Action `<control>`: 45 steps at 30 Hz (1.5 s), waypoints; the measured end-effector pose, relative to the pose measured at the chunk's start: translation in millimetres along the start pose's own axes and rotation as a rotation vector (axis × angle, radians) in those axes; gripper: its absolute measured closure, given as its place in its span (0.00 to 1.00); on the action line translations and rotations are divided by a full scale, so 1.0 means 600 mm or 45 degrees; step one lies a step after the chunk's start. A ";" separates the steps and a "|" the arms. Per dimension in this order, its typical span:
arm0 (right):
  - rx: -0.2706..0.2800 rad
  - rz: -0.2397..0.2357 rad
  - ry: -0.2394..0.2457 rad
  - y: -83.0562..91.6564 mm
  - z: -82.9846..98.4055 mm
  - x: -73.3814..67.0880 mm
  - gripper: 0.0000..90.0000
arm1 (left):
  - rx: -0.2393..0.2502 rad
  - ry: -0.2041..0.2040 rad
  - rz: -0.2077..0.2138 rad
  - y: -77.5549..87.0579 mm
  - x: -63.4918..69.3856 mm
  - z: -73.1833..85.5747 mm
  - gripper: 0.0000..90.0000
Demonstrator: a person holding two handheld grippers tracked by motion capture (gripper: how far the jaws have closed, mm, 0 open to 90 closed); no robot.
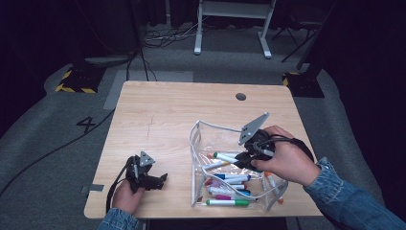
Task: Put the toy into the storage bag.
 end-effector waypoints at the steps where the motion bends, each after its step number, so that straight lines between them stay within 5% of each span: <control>1: -0.009 -0.012 0.009 -0.007 -0.002 -0.002 0.86 | -0.001 -0.001 -0.002 0.000 0.000 0.000 0.00; 20: -0.185 -0.125 0.061 -0.106 0.013 -0.019 0.85 | 0.000 0.000 0.000 0.000 0.000 0.000 0.00; 35: -0.274 -0.180 0.160 -0.152 0.033 -0.028 0.85 | -0.002 -0.001 -0.003 0.000 0.000 0.000 0.00; 36: -0.275 -0.182 0.162 -0.153 0.033 -0.028 0.83 | -0.002 -0.001 -0.002 0.000 0.000 0.000 0.00; 41: -0.226 -0.117 0.180 -0.159 0.030 -0.018 0.44 | -0.002 -0.001 -0.003 0.000 0.000 0.000 0.00; 45: -0.150 -0.044 0.135 -0.141 0.019 -0.005 0.35 | -0.002 -0.001 -0.002 0.000 0.000 0.000 0.00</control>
Point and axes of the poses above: each handheld gripper's, and its own axes: y roughly backward along the jaws, z roughly out of its underside, x roughly to its right, the point moved 9 cm from there along -y, roughly forward along the jaws, and after that the axes turned 11 degrees about y, right-handed, at the moved point
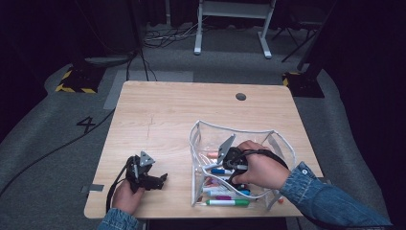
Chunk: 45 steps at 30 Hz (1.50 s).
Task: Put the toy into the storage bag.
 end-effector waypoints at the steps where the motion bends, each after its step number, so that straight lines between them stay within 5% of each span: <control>1: 0.011 0.014 -0.009 0.005 -0.001 0.002 0.34 | 0.000 0.001 0.001 0.000 0.000 0.000 0.00; 18: 0.265 0.228 -0.209 0.146 -0.001 0.049 0.32 | 0.002 0.001 0.003 0.000 0.000 0.000 0.00; 22: 0.307 0.284 -0.305 0.173 0.015 0.073 0.33 | 0.001 0.000 -0.001 0.000 0.000 0.000 0.00; 34: 0.393 0.500 -0.604 0.249 0.125 0.157 0.36 | 0.000 0.000 0.000 0.000 0.000 0.000 0.00; 45: 0.375 0.606 -0.863 0.272 0.248 0.188 0.38 | 0.001 0.001 0.002 0.000 0.000 0.000 0.00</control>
Point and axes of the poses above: each handheld gripper's, and its own axes: y roughly backward along the jaws, z roughly out of its underside, x roughly to its right, the point moved 9 cm from there along -y, roughly forward along the jaws, and after that the axes turned 11 degrees about y, right-handed, at the moved point
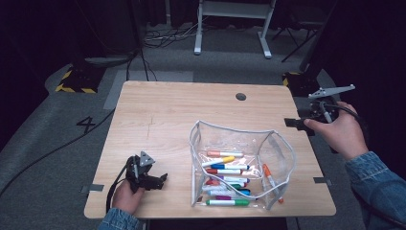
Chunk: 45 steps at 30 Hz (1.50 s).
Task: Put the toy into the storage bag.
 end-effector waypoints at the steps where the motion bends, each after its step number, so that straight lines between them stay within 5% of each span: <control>1: -0.017 0.002 -0.021 -0.003 0.011 0.006 0.38 | 0.000 0.000 0.000 0.000 0.000 0.000 0.00; 7: -0.104 -0.004 -0.079 -0.030 0.066 0.012 0.39 | -0.001 -0.001 -0.004 0.000 0.000 0.000 0.00; 20: -0.248 -0.125 -0.127 -0.103 0.164 -0.035 0.39 | 0.001 0.000 0.000 0.000 0.000 0.000 0.00; 29: -0.286 -0.235 -0.122 -0.139 0.216 -0.081 0.39 | 0.000 -0.002 -0.004 0.000 -0.001 0.000 0.00; 45: -0.350 -0.368 -0.157 -0.173 0.282 -0.129 0.40 | 0.000 -0.001 -0.001 0.000 0.000 0.000 0.00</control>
Point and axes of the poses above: each handheld gripper's, and its own axes: y roughly backward along the jaws, z roughly out of its underside, x roughly to its right, the point moved 9 cm from there along -y, roughly forward along the jaws, and after that the axes turned 11 degrees about y, right-handed, at the moved point
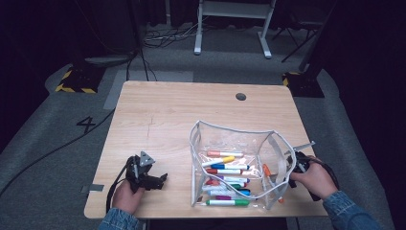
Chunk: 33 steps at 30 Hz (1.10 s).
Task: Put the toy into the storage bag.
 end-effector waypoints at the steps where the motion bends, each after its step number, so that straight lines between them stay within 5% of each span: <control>1: -0.004 -0.006 0.004 -0.003 0.001 -0.001 0.43 | 0.000 0.001 0.001 0.000 0.000 0.000 0.00; 10: -0.099 0.118 0.016 0.001 0.014 0.016 0.86 | 0.000 0.001 0.001 0.000 0.000 0.000 0.00; 18: -0.096 0.149 -0.008 0.008 0.016 0.025 0.86 | 0.000 0.001 0.001 0.000 0.000 0.000 0.00; 33: 0.007 0.203 0.056 0.131 -0.044 0.030 0.86 | -0.001 0.000 -0.001 0.000 0.000 0.000 0.00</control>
Point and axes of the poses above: each handheld gripper's, and its own axes: y roughly backward along the jaws, z roughly out of its underside, x roughly to its right, the point moved 9 cm from there along -y, roughly forward along the jaws, and after that the axes turned 11 degrees about y, right-handed, at the moved point
